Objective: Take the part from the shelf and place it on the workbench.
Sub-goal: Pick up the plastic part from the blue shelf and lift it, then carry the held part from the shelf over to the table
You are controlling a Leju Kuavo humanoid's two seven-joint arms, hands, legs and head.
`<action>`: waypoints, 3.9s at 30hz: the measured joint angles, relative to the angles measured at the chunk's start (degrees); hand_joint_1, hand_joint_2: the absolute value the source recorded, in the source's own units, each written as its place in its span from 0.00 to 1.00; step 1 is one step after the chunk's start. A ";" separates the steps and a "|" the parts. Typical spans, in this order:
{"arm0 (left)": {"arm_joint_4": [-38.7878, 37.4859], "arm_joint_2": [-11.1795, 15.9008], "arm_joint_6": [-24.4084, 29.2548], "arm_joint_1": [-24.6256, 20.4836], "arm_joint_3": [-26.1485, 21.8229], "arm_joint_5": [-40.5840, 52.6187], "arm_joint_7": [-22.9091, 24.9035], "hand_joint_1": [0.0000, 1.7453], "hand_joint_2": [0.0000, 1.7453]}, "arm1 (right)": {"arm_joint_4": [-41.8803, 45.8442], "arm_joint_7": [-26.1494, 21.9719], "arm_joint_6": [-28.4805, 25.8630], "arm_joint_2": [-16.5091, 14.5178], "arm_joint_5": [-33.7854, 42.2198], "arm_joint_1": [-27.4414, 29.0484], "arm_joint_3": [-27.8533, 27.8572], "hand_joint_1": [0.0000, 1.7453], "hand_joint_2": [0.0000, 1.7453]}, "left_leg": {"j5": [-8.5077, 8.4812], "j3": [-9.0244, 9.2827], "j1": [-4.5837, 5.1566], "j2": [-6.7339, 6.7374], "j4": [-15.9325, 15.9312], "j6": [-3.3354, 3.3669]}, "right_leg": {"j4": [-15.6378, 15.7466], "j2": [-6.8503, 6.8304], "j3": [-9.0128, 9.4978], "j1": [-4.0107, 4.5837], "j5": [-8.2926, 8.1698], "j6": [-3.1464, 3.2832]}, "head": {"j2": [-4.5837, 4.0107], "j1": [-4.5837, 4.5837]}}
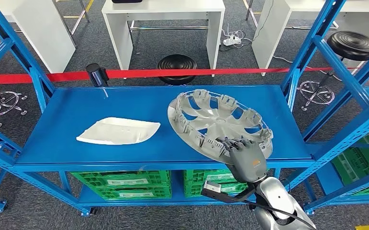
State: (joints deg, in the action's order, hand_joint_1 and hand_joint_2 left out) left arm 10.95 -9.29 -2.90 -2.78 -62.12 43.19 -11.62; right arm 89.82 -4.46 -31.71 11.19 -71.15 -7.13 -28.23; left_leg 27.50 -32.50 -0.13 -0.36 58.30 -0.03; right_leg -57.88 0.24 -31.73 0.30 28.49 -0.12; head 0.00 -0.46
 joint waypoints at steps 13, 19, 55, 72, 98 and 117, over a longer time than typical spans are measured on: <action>0.00 0.11 0.43 -0.06 -0.42 1.78 -1.15 0.00 0.00 | 7.49 -15.13 -7.90 -3.80 24.22 5.09 12.27 1.00 1.00 | 0.00 0.00 0.00 0.01 0.00 0.00 | 0.00 0.00 0.00 -0.01 0.00 0.00 | 0.00 0.01; 0.00 0.34 0.35 -0.08 -0.44 2.37 -3.20 0.00 0.75 | 10.42 -24.60 0.80 -5.78 45.01 6.28 15.31 1.00 1.00 | 0.00 0.00 -0.01 0.00 -0.03 -0.01 | 0.00 0.00 -0.01 0.00 0.01 0.01 | 0.00 0.01; 0.00 0.85 -2.92 -0.40 -1.42 2.62 -6.29 0.00 1.00 | 16.08 -21.94 55.90 -6.24 86.29 5.71 13.73 1.00 1.00 | 0.02 0.06 -0.01 0.00 -0.09 -0.04 | 0.00 0.00 0.04 0.00 0.07 0.09 | 0.00 0.00; 0.00 0.95 -2.92 -0.61 -2.36 1.84 -6.21 0.00 1.00 | 14.29 -22.30 60.25 -2.90 90.54 2.47 8.87 1.00 1.00 | 0.03 0.10 0.54 0.01 -0.08 0.73 | 0.16 0.01 0.11 -0.64 -0.11 -0.70 | 0.00 -0.01; 0.27 3.16 -1.32 -1.19 -2.36 3.39 -6.41 0.00 1.00 | 14.24 -23.42 62.86 -2.26 94.44 -1.22 7.79 1.00 1.00 | 4.57 0.17 -0.61 0.09 6.33 -1.72 | -1.38 0.04 -3.31 -0.63 -2.01 1.48 | 0.00 -0.27; 0.45 3.69 -0.51 -1.19 -2.37 3.94 -4.16 0.00 1.00 | 12.97 -24.21 66.56 -3.42 93.60 -1.29 7.81 1.00 1.00 | -3.06 -3.09 -0.16 0.54 0.62 -0.37 | -1.18 0.06 2.18 -0.33 2.26 0.07 | 0.00 0.66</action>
State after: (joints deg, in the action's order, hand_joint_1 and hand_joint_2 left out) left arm 11.40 -5.60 -3.41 -3.97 -64.49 47.13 -15.78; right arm 102.79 -28.66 34.85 7.77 22.45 -8.42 -20.41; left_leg 24.43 -35.59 -0.29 0.18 58.92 -0.40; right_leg -59.06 0.31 -29.55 -0.03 30.74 -0.05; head 0.00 0.20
